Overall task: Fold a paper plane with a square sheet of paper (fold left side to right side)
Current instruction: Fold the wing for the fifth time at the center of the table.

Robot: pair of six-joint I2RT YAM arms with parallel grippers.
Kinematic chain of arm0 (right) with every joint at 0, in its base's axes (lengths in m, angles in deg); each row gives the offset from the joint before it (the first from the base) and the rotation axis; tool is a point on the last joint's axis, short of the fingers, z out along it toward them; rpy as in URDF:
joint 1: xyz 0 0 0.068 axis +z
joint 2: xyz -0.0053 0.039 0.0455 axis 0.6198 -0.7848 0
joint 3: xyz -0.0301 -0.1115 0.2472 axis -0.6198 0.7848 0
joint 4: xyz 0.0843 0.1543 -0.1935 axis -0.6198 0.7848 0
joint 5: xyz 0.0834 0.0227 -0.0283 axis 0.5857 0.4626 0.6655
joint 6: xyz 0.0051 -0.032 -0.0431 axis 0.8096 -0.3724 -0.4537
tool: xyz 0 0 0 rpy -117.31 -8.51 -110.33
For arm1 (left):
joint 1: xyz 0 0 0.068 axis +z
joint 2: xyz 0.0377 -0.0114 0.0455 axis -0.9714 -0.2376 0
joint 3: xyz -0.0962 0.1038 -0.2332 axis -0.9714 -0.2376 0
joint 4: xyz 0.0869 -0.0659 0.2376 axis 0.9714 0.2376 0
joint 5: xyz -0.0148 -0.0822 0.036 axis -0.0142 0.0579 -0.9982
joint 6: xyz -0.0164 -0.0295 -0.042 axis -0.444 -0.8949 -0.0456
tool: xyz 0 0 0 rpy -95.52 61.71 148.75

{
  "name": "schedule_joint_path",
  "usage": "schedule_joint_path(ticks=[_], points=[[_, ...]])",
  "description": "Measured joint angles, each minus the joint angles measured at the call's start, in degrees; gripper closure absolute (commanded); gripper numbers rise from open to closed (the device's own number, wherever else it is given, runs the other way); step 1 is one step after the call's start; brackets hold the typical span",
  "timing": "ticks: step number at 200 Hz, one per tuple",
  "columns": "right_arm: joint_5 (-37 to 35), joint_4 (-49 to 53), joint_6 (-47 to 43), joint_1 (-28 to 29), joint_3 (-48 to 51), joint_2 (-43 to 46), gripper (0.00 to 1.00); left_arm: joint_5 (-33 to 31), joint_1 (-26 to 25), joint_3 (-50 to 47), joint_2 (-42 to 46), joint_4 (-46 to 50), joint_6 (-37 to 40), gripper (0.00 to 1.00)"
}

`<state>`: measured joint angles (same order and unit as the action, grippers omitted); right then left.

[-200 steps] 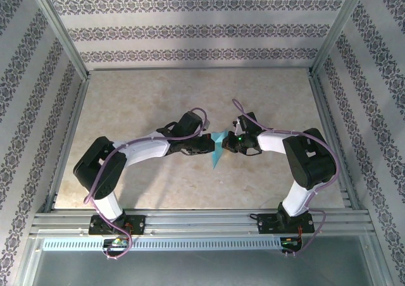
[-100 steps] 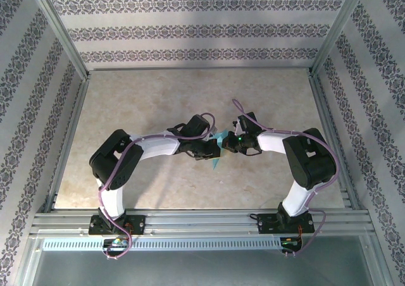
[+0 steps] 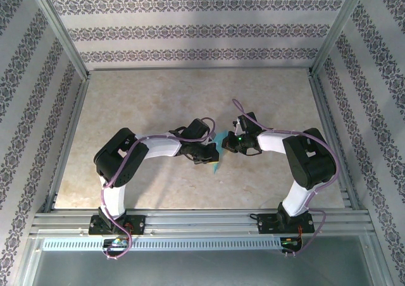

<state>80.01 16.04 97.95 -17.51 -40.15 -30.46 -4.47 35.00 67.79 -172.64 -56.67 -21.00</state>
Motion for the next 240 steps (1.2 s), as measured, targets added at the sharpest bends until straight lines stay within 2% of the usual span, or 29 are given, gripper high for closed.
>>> schedule_joint_path(ticks=[76, 118, 184, 208, 240], points=[[0.0, 0.24, -0.02, 0.09, -0.22, 0.0, 1.0, -0.04, -0.28, 0.0, -2.21, -1.14, -0.37, 0.99], [0.22, 1.81, -0.22, 0.07, -1.31, 0.13, 1.0, -2.16, -1.16, 0.55, -2.21, -0.24, 0.22, 1.0], [3.72, 0.9, -1.51, -2.6, -1.49, 8.7, 1.0, -4.42, -1.92, 1.99, -2.19, 2.51, 2.49, 1.0], [5.33, -2.34, -1.44, -2.62, 2.97, 10.56, 1.0, -4.55, -1.97, 2.16, -2.21, 3.15, 3.98, 1.0], [6.54, -3.85, -1.31, -1.7, 5.03, 8.81, 1.0, -5.22, -2.21, 2.58, -2.19, 3.96, 5.29, 1.0]])
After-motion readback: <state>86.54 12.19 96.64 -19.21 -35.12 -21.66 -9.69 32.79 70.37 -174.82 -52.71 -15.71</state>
